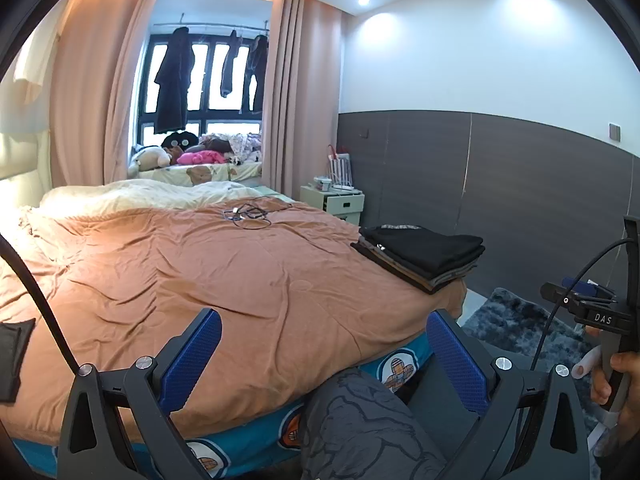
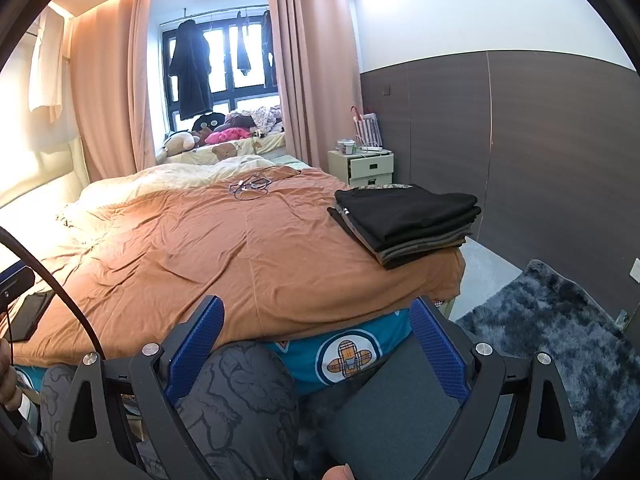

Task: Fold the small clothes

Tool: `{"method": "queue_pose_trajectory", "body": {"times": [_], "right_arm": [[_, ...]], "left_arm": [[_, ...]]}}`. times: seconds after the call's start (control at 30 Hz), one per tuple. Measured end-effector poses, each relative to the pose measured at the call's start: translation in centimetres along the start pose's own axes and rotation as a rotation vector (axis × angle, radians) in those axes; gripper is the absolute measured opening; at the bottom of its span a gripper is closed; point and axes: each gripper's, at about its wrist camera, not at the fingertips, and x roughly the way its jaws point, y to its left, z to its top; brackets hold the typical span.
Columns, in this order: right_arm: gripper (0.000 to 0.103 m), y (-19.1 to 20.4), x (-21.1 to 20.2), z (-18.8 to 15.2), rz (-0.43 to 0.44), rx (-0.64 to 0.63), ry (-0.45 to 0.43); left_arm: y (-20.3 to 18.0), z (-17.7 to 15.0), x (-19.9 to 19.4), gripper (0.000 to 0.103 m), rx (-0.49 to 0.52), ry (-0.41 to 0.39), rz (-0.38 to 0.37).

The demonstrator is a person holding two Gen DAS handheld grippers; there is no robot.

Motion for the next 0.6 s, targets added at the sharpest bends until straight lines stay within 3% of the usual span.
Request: {"method": "queue_pose_trajectory", "body": {"times": [0.6], "right_arm": [[0.094,0.4,-1.2,-0.5,0.025,-0.006,-0.012]], "left_arm": [[-0.7,-0.2,-0.4,0.103,-0.018,-0.003,0.01]]}}
